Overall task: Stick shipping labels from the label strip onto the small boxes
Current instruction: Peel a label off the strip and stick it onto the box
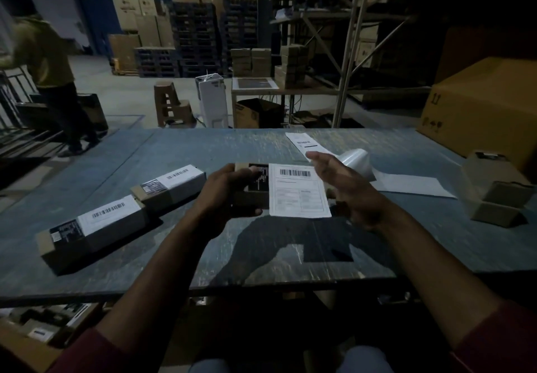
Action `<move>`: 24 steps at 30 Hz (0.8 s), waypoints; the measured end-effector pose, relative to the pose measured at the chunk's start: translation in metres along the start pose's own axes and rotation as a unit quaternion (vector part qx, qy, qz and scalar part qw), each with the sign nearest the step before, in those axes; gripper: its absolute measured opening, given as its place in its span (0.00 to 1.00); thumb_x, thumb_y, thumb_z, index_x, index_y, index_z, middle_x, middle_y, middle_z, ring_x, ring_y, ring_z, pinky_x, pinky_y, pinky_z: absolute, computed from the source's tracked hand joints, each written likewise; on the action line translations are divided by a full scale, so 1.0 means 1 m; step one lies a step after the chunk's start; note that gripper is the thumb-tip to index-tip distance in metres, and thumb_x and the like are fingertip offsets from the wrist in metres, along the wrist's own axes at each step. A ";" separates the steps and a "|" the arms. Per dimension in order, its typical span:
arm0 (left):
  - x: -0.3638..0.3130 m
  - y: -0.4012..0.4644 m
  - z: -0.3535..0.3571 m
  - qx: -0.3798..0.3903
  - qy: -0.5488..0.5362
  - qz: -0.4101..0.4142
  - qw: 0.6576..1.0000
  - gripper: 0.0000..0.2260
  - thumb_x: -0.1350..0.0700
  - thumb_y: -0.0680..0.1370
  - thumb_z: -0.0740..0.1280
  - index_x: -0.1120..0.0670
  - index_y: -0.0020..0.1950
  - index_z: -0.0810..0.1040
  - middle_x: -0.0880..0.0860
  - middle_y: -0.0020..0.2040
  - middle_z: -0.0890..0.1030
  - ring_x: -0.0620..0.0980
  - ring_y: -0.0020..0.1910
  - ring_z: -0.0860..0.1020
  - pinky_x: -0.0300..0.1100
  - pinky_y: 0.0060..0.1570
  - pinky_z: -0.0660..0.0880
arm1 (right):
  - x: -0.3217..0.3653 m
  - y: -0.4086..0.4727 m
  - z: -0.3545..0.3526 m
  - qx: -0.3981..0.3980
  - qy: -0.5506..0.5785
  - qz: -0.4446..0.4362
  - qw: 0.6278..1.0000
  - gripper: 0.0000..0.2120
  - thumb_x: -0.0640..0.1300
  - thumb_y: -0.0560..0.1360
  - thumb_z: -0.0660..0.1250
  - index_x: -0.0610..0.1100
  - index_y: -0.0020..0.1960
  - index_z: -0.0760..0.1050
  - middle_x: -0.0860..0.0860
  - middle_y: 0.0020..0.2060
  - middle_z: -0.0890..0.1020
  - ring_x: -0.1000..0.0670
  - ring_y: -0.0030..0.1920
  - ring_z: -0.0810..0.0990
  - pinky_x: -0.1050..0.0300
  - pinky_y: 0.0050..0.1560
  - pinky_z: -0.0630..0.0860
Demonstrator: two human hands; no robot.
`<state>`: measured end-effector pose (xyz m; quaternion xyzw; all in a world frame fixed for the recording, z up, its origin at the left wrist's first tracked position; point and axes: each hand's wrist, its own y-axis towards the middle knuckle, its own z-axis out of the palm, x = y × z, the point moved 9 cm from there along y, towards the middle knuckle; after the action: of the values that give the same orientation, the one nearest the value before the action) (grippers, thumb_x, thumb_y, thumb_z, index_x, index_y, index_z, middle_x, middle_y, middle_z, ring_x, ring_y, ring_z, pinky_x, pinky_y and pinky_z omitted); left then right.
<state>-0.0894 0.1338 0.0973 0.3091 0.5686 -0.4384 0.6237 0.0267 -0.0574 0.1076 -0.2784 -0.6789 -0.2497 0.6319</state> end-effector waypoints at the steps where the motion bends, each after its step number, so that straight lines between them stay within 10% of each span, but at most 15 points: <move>1: 0.008 0.002 -0.003 -0.011 -0.025 -0.033 0.999 0.09 0.51 0.82 0.68 0.53 0.60 0.80 0.61 0.58 0.85 0.63 0.54 0.86 0.52 0.42 0.82 | 0.000 -0.003 0.001 0.037 -0.021 -0.020 0.999 0.28 0.61 0.75 0.73 0.60 0.73 0.71 0.51 0.70 0.78 0.44 0.70 0.78 0.34 0.68 0.76; 7: 0.028 0.011 -0.010 -0.021 -0.019 -0.118 0.993 0.15 0.47 0.80 0.68 0.51 0.64 0.82 0.60 0.60 0.86 0.58 0.54 0.85 0.45 0.34 0.80 | 0.003 -0.014 0.006 0.053 -0.371 -0.199 0.905 0.66 0.57 0.56 0.88 0.62 0.83 0.51 0.65 0.83 0.47 0.60 0.83 0.49 0.51 0.79 0.59; 12: 0.029 0.004 0.003 0.004 0.023 -0.154 0.988 0.18 0.45 0.82 0.65 0.54 0.65 0.80 0.59 0.50 0.86 0.55 0.45 0.84 0.44 0.36 0.81 | 0.012 -0.013 0.016 0.008 -0.375 -0.324 0.869 0.44 0.38 0.65 0.83 0.45 0.78 0.69 0.50 0.74 0.75 0.60 0.72 0.74 0.52 0.71 0.76; 16: 0.006 0.009 -0.012 -0.023 0.168 -0.016 0.985 0.39 0.26 0.70 0.68 0.44 0.76 0.70 0.54 0.72 0.75 0.58 0.70 0.75 0.53 0.64 0.71 | 0.002 -0.007 0.001 -0.015 -0.319 -0.267 0.909 0.38 0.34 0.65 0.82 0.50 0.72 0.77 0.59 0.67 0.81 0.61 0.65 0.80 0.59 0.62 0.81; 20: -0.021 -0.005 0.015 0.103 0.427 0.252 0.862 0.55 0.35 0.60 0.83 0.38 0.82 0.60 0.39 0.82 0.59 0.43 0.82 0.53 0.53 0.79 0.55 | -0.003 -0.006 -0.008 -0.016 -0.274 -0.221 0.936 0.38 0.31 0.66 0.81 0.58 0.68 0.77 0.67 0.62 0.82 0.61 0.62 0.81 0.59 0.53 0.84; 24: -0.020 -0.003 0.033 0.136 0.522 0.293 0.790 0.50 0.43 0.62 0.86 0.44 0.80 0.67 0.46 0.80 0.68 0.47 0.82 0.60 0.60 0.79 0.62 | -0.006 -0.004 -0.008 0.003 -0.262 -0.203 0.944 0.37 0.32 0.65 0.82 0.53 0.70 0.79 0.59 0.63 0.84 0.58 0.62 0.83 0.52 0.54 0.86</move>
<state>-0.0768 0.1071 0.1228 0.7240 0.6244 -0.0793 0.2823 0.0304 -0.0663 0.1027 -0.1880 -0.8633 -0.2887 0.3687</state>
